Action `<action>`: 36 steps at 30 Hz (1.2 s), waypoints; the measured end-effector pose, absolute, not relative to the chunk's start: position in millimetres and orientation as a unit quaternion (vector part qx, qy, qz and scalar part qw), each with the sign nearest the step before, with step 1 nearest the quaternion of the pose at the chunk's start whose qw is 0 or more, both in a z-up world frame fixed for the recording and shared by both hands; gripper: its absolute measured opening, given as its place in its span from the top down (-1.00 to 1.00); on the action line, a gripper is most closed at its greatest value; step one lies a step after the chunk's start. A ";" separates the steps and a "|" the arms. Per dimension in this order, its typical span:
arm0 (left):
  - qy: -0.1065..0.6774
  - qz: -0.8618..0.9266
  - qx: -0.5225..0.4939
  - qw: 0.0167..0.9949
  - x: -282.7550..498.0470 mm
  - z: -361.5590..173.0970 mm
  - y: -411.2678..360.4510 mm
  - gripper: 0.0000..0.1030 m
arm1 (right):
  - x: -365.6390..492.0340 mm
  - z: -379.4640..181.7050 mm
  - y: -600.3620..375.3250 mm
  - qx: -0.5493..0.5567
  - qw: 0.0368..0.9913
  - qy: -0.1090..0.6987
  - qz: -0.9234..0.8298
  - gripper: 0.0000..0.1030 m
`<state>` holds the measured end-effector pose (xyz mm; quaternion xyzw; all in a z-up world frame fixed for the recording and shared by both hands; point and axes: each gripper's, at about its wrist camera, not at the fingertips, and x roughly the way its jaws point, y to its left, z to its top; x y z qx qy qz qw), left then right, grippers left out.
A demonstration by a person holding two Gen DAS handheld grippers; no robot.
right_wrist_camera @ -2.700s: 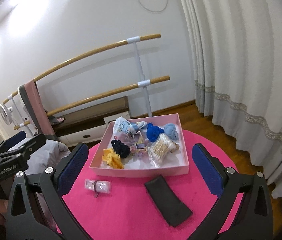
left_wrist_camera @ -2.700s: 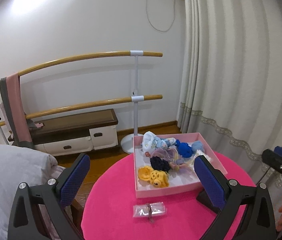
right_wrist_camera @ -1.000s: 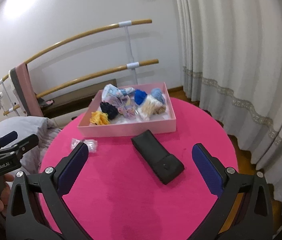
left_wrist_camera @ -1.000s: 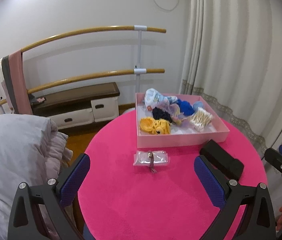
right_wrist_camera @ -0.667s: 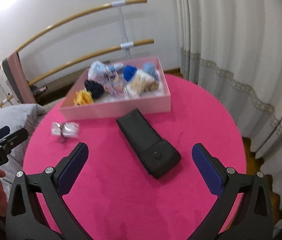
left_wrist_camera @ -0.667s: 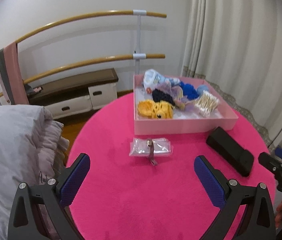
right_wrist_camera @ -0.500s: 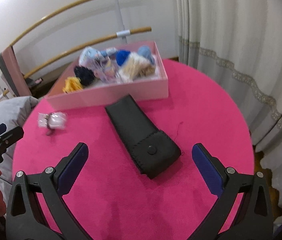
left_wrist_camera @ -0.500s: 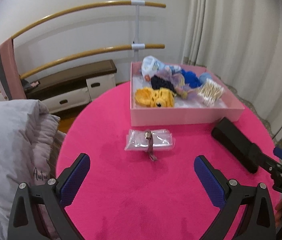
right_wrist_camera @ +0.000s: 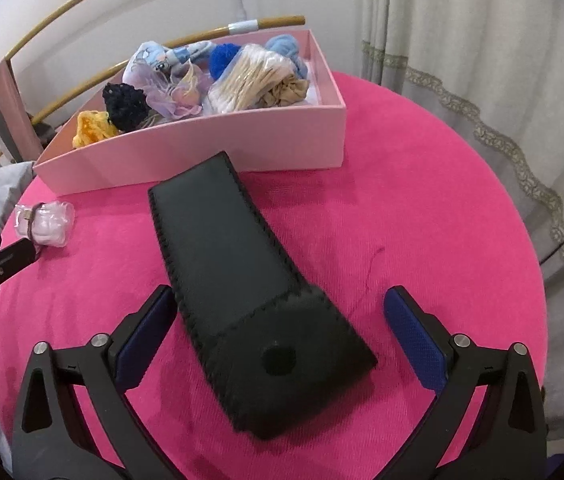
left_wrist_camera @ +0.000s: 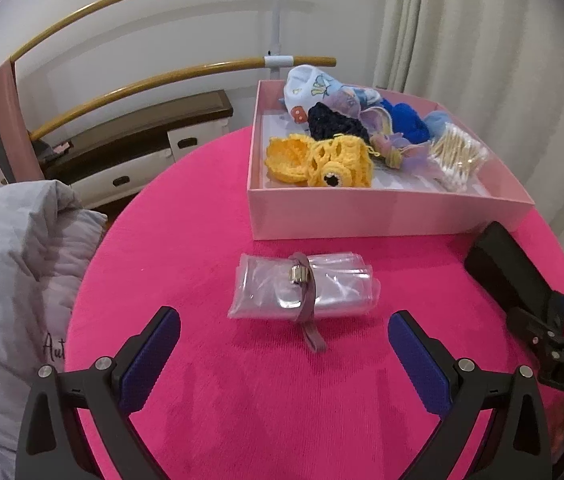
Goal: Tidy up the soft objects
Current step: 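Grasp the clear strapped plastic bag with the left tool while the right tool grasps the black pouch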
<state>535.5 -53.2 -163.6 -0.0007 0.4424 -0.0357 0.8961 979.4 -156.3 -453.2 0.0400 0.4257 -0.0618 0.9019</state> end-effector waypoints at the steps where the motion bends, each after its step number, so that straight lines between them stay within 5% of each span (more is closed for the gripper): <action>1: 0.443 -0.034 -0.002 0.896 540.1 -166.9 -54.6 -1.00 | 980.3 -452.6 -155.7 0.037 0.903 0.424 -0.065 -0.85; 3: 0.445 -0.031 -0.001 0.895 547.3 -172.9 -58.3 -1.00 | 981.0 -451.1 -154.3 0.032 0.905 0.420 -0.065 -0.56; 9: 0.459 -0.013 0.001 0.888 571.4 -193.5 -66.0 -0.99 | 985.5 -449.1 -148.0 0.022 0.908 0.415 -0.049 -0.19; 14: 0.452 -0.018 -0.017 0.891 580.7 -196.9 -61.9 -0.53 | 983.7 -448.6 -147.4 0.029 0.911 0.409 -0.044 0.04; 18: 0.450 -0.031 -0.029 0.892 576.6 -195.2 -54.2 -0.44 | 978.3 -446.7 -150.4 0.046 0.911 0.408 -0.042 0.23; 36: 0.416 -0.054 -0.004 0.908 500.0 -148.5 -50.0 -0.43 | 929.3 -416.7 -132.6 0.065 0.922 0.381 -0.018 0.41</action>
